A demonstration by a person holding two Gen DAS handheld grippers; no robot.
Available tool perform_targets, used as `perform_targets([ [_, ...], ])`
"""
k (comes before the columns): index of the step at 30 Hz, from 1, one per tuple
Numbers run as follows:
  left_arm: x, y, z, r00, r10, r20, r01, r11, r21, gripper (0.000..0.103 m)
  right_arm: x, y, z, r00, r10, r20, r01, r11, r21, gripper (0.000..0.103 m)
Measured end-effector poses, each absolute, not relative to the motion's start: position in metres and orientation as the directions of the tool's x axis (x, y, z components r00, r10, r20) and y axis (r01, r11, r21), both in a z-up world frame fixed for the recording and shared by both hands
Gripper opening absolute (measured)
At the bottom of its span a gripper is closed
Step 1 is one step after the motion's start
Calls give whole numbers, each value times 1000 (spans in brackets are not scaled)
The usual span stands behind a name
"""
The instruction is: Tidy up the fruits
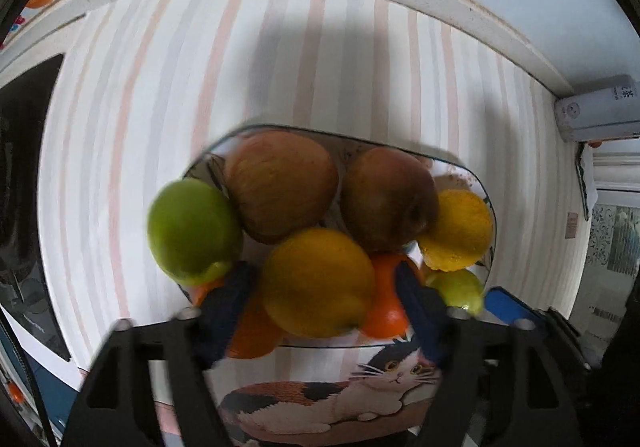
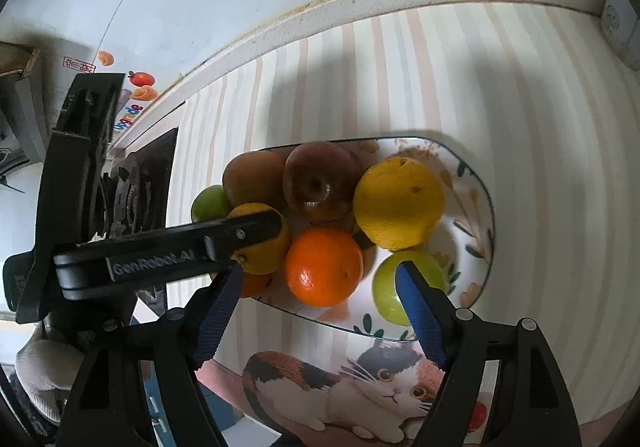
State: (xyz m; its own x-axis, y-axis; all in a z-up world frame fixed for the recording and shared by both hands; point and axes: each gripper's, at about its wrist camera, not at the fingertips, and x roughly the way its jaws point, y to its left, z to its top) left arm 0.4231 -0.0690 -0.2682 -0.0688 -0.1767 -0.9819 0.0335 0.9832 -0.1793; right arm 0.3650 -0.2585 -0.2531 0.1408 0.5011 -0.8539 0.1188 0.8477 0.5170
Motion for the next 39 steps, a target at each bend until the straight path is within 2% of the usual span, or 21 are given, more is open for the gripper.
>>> perform_targets([
  [3, 422, -66, -261, -46, -179, -983, 34, 983, -180, 80, 360, -262, -244, 149, 453, -879, 119, 874, 470, 91],
  [4, 421, -64, -257, -35, -175, -984, 36, 984, -176, 80, 359, -263, -241, 152, 435, -888, 114, 884, 453, 92],
  [6, 418, -62, -250, -14, -165, -986, 45, 985, -165, 89, 357, -261, -236, 148, 367, -919, 106, 918, 383, 92],
  [13, 383, -46, -218, 134, -28, -991, 53, 998, -21, 90, 333, -260, -222, 172, 239, -956, 87, 963, 256, 94],
  [17, 359, -38, -204, 189, 6, -982, 54, 998, 17, 90, 316, -263, -217, 181, 174, -968, 92, 977, 193, 94],
  [29, 305, -42, -156, 321, 25, -947, 63, 997, 48, 90, 279, -267, -161, 284, 131, -950, 80, 984, 159, 95],
  [39, 260, -51, -99, 404, -39, -914, 111, 994, 7, 90, 237, -264, -88, 388, 136, -912, 34, 986, 161, 94],
])
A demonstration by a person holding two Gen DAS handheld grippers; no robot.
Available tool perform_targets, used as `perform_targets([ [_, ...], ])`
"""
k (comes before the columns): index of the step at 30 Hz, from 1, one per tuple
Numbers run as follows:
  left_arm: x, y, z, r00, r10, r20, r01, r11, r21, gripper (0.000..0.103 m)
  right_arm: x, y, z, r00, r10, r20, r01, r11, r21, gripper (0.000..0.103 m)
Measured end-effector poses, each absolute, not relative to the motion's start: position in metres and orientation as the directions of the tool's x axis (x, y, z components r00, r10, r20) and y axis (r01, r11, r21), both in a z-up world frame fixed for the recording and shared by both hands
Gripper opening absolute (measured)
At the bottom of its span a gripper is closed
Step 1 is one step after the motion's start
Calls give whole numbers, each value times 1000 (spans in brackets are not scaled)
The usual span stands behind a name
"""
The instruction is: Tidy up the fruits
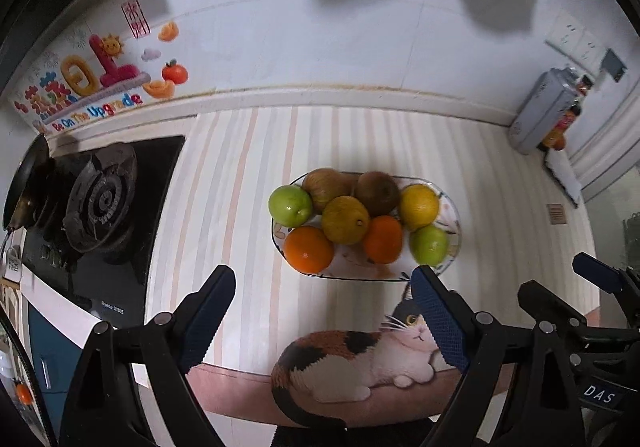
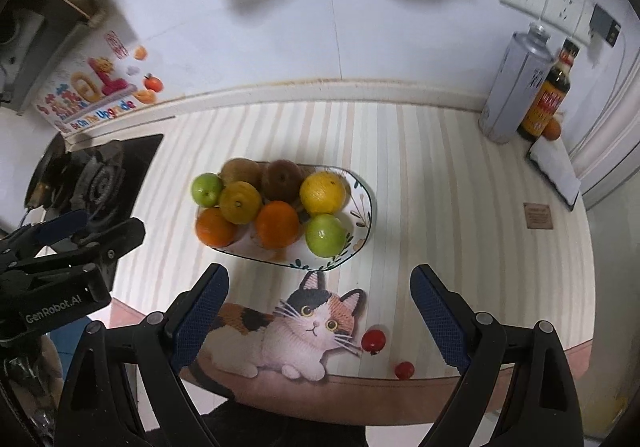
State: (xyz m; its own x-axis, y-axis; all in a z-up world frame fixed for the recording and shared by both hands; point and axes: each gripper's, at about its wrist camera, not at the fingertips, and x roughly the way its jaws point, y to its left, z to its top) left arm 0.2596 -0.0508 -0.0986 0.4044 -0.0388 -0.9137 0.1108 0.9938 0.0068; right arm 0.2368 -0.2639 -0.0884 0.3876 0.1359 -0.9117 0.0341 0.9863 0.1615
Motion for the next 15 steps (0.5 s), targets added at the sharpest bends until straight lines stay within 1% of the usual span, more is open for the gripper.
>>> perform_targets([
  [4, 246, -51, -76, 414, -75, -907, 119, 993, -28, 90, 219, -266, -63, 415, 151, -897, 32, 983, 180, 94],
  [9, 228, -54, -53, 442, -81, -893, 134, 991, -24, 90, 199, -271, -37, 441, 161, -883, 34, 980, 196, 95],
  [15, 210, -57, -42, 443, -90, -892, 142, 989, -29, 90, 183, -274, -19, 455, 166, -875, 38, 978, 205, 95],
])
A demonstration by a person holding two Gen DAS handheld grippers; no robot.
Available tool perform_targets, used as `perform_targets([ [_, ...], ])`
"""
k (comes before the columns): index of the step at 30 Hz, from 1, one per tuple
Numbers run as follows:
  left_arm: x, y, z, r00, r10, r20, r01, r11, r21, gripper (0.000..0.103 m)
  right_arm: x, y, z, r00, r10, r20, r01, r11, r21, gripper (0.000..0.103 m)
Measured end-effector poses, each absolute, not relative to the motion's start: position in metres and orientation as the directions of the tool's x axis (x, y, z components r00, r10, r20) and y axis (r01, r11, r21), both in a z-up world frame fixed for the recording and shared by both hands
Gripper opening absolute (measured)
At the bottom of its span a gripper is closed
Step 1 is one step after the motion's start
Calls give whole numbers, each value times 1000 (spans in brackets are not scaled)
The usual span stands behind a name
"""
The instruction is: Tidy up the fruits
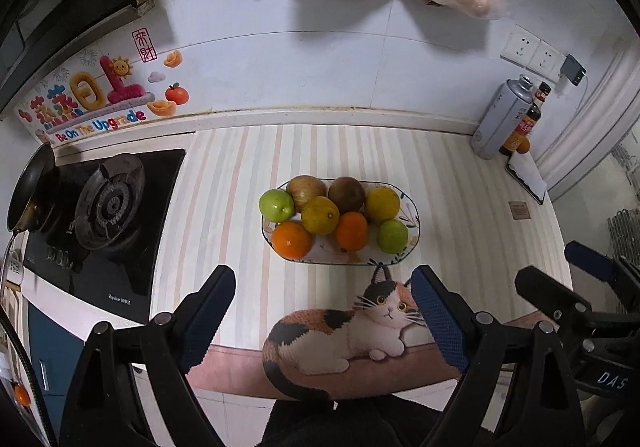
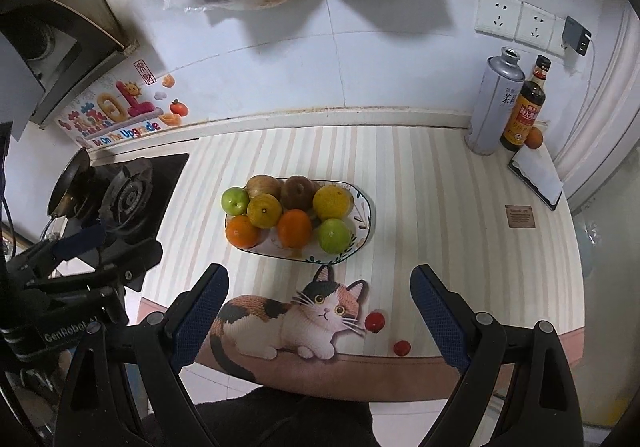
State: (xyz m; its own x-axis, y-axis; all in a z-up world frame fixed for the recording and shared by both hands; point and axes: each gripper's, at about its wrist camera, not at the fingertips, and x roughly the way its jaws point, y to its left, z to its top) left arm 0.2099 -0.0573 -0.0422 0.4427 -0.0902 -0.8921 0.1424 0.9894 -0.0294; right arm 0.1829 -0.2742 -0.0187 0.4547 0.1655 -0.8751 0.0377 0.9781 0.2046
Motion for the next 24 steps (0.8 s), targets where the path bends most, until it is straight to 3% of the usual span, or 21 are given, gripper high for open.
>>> perform_targets([
  [13, 192, -57, -33, 454, -80, -888, 124, 992, -26, 90, 169, -279, -9, 463, 181, -868, 47, 972, 229, 94],
  [21, 198, -60, -50, 428, -83, -900, 104, 994, -42, 90, 172, -299, -41, 438, 191, -878, 111, 958, 264, 95],
  [24, 207, -65, -69, 405, -71, -911, 98, 995, -34, 103, 176, -317, -74, 393, 194, -899, 167, 946, 277, 95],
])
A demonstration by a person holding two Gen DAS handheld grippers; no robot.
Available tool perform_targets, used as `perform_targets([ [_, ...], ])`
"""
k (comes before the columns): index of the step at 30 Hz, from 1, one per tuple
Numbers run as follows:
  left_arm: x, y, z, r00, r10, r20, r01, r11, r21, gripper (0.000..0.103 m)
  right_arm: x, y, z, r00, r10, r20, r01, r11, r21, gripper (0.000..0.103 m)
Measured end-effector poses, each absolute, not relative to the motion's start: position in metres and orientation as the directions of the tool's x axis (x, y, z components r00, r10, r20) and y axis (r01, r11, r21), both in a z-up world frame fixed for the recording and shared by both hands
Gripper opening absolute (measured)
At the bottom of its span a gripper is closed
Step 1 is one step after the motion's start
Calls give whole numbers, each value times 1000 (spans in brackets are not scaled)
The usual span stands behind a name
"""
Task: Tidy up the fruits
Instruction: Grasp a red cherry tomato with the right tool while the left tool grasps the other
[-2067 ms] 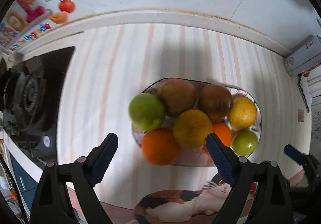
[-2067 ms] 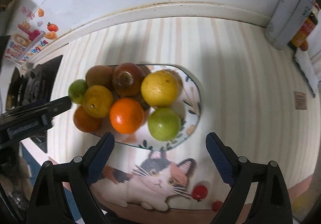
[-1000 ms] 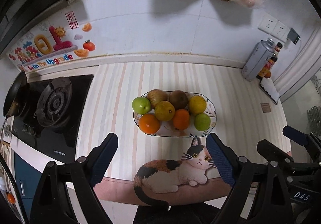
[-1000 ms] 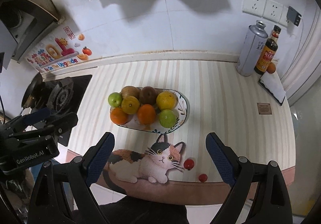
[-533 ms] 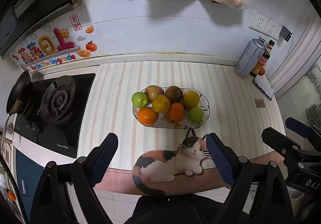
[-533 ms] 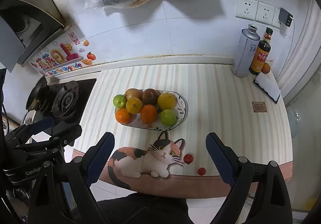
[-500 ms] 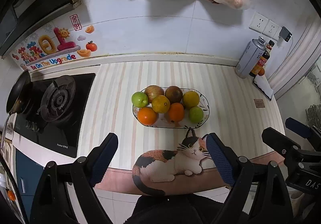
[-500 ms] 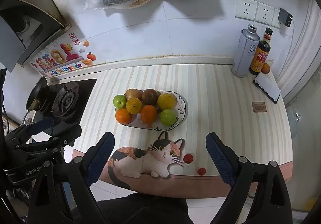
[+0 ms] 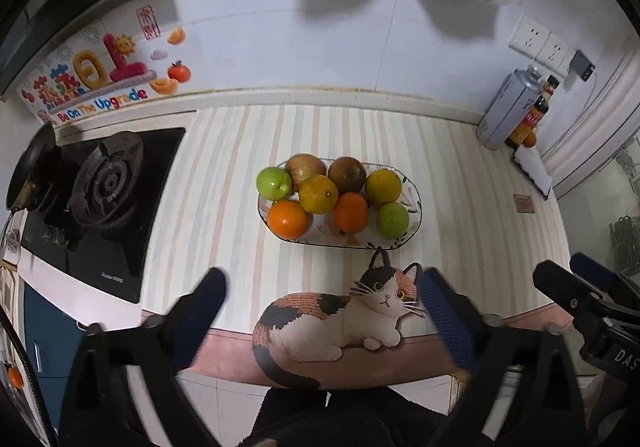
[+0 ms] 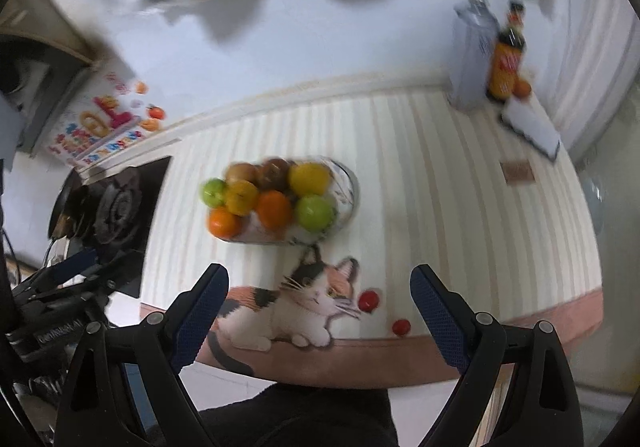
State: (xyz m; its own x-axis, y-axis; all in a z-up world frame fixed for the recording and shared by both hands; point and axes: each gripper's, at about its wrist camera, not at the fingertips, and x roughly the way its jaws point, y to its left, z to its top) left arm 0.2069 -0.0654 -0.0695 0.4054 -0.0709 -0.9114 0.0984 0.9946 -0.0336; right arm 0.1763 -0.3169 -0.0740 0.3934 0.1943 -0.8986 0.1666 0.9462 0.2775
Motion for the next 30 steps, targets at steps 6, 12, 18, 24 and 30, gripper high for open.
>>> perform_targets([
  [6, 227, -85, -130, 320, -11, -947, 100, 995, 23, 103, 174, -349, -170, 270, 179, -946, 267, 930, 252, 91],
  [12, 234, -122, -202, 179, -1, -984, 163, 986, 29, 103, 157, -369, -260, 137, 230, -964, 349, 899, 264, 64],
  [18, 231, -161, -252, 89, 2, -996, 254, 967, 25, 103, 145, -373, -305, 103, 253, -962, 370, 888, 273, 51],
  [24, 232, -191, -274, 25, -25, -999, 308, 951, -16, 103, 145, -364, -319, 116, 252, -961, 320, 906, 276, 29],
  [30, 231, -218, -281, -20, -108, -994, 344, 933, -108, 100, 138, -372, -310, 155, 229, -961, 327, 906, 268, 28],
])
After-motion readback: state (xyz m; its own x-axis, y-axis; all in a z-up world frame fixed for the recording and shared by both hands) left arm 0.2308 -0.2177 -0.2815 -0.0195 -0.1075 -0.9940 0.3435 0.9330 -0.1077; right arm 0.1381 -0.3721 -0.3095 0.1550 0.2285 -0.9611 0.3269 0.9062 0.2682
